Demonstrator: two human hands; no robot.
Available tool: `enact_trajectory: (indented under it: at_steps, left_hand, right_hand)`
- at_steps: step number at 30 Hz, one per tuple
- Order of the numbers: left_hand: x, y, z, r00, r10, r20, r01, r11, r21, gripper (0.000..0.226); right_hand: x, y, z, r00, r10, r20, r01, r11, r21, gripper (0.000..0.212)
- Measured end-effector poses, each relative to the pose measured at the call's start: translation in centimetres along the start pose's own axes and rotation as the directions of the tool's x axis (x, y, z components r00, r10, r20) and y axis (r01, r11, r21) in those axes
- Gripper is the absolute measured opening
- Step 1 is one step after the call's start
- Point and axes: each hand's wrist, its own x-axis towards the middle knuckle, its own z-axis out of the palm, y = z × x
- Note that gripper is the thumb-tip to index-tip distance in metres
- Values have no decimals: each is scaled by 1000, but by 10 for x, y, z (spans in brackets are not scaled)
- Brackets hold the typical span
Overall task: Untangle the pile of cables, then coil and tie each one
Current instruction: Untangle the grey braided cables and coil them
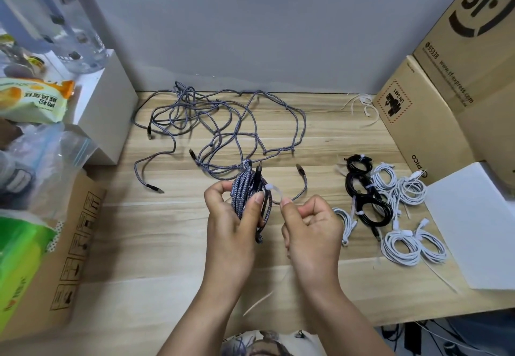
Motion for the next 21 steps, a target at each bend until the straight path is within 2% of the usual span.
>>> enact_trajectory:
  at_steps: [4, 10, 13, 15, 17, 19, 21]
  left_hand:
    - [-3, 4, 2, 999, 38, -6, -37, 998, 47, 25]
    - [-7, 2, 4, 987, 156, 26, -158, 959, 235, 27]
    - [-8, 1, 5, 983, 183, 33, -184, 935, 302, 26]
    - [-7, 3, 5, 984, 175, 33, -177, 939, 295, 26]
    - [-6, 4, 4, 988, 149, 32, -153, 959, 237, 25]
    - [-4, 6, 2, 994, 100, 44, -106, 983, 149, 25]
    - [-3, 9, 0, 994, 66, 92, -73, 995, 74, 28]
  right_hand:
    - [2, 7, -3, 998, -57, 29, 60, 989, -137, 39]
    - [1, 7, -3, 989, -146, -13, 134, 939, -317, 46]
    - [-3, 4, -1, 985, -171, 27, 169, 908, -383, 38]
    - [-4, 1, -1, 989, -127, 72, 143, 944, -298, 40]
    - [-2, -4, -2, 987, -12, 160, 36, 988, -150, 42]
    - [2, -10, -6, 955, 120, 271, -105, 992, -68, 35]
    - [6, -14, -9, 927, 155, 341, -147, 988, -48, 29]
